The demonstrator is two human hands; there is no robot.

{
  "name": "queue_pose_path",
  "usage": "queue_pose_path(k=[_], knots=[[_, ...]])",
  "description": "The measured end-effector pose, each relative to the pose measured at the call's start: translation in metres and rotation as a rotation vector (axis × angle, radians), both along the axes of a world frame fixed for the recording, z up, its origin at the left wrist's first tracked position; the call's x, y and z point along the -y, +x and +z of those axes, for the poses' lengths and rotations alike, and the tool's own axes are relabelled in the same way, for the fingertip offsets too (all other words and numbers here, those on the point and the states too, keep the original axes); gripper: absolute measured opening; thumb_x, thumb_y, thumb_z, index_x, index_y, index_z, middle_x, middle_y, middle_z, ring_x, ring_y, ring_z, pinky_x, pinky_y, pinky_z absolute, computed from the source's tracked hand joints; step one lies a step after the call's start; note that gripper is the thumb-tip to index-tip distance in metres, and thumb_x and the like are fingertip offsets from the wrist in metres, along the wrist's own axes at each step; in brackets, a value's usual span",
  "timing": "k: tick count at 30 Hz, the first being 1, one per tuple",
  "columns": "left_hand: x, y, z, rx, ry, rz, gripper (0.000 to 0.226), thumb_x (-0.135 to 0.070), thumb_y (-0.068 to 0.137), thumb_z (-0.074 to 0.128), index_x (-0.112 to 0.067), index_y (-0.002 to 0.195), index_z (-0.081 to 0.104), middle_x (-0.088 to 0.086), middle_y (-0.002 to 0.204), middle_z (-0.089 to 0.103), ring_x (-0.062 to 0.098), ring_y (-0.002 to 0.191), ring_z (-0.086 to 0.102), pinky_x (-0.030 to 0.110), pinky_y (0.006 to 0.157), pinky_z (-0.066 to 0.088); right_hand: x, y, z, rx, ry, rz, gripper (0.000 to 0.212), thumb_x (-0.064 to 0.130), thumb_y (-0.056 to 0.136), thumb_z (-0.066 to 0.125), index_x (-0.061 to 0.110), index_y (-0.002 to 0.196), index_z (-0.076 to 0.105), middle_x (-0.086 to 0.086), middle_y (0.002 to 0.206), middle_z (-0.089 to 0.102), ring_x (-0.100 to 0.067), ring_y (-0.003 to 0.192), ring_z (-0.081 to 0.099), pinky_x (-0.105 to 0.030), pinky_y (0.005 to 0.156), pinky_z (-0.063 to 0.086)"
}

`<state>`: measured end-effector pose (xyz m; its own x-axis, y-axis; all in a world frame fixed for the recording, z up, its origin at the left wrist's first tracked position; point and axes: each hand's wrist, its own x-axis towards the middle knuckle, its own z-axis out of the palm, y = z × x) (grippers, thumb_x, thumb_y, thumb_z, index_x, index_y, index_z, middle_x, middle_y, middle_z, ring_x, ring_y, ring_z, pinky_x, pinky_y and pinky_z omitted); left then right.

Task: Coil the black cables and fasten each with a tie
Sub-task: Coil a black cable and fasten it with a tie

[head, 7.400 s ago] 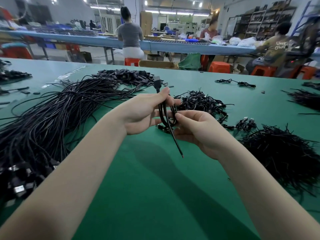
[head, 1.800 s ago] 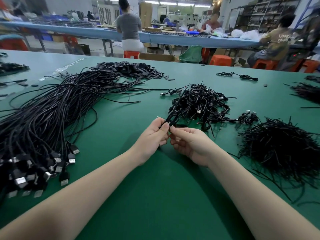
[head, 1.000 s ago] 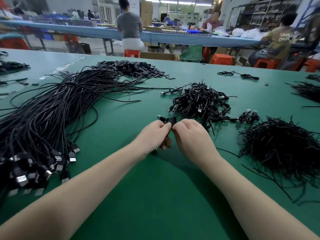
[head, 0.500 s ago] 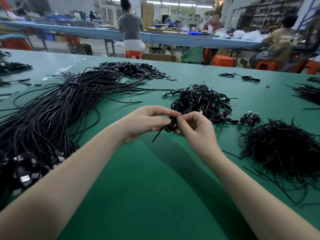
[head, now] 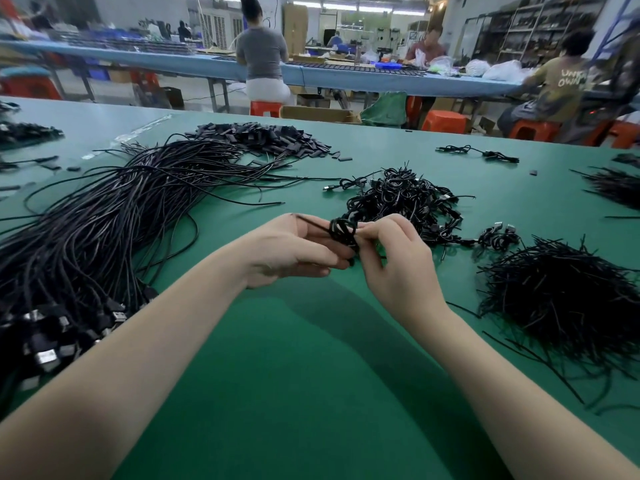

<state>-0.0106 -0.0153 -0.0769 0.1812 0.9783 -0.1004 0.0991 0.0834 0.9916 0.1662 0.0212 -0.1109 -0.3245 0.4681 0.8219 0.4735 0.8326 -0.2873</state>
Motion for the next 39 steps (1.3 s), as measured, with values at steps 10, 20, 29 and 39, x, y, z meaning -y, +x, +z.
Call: queue_pose_path(k=[10, 20, 29, 39], knots=[[-0.005, 0.017, -0.007, -0.048, 0.135, 0.215, 0.016, -0.029, 0.095, 0.059, -0.016, 0.103, 0.062, -0.006, 0.067, 0.068, 0.009, 0.061, 0.064, 0.024, 0.059, 0.053, -0.002, -0.003, -0.001, 0.01, -0.037, -0.002, 0.006, 0.0, 0.089, 0.06, -0.004, 0.087, 0.065, -0.013, 0.083, 0.062, -0.027, 0.077, 0.057, -0.03, 0.067, 0.044], [-0.003, 0.015, 0.004, 0.037, -0.048, 0.188, 0.03, -0.005, 0.092, 0.048, -0.024, 0.094, 0.071, -0.007, 0.058, 0.061, 0.006, 0.048, 0.058, 0.017, 0.048, 0.046, -0.009, 0.001, -0.014, -0.047, -0.03, 0.025, 0.004, -0.003, 0.087, 0.061, -0.003, 0.086, 0.065, -0.012, 0.084, 0.063, -0.011, 0.089, 0.056, -0.017, 0.075, 0.045], [-0.004, 0.006, -0.008, -0.553, 0.647, 0.199, 0.056, -0.001, 0.074, 0.075, -0.041, 0.11, 0.065, -0.014, 0.095, 0.067, -0.001, 0.085, 0.064, 0.01, 0.073, 0.046, -0.01, -0.004, -0.012, -0.287, -0.452, 0.102, 0.026, 0.011, 0.093, 0.059, 0.036, 0.085, 0.056, 0.015, 0.08, 0.062, 0.001, 0.072, 0.056, -0.014, 0.067, 0.044], [-0.012, 0.001, -0.018, -0.729, 0.974, 0.276, 0.015, -0.015, 0.081, 0.072, -0.015, 0.097, 0.073, -0.008, 0.086, 0.064, 0.003, 0.081, 0.054, 0.01, 0.074, 0.037, -0.004, -0.007, -0.011, -0.335, -0.513, 0.11, 0.028, 0.009, 0.088, 0.067, 0.036, 0.079, 0.064, 0.017, 0.077, 0.068, 0.002, 0.071, 0.063, -0.016, 0.069, 0.05]])
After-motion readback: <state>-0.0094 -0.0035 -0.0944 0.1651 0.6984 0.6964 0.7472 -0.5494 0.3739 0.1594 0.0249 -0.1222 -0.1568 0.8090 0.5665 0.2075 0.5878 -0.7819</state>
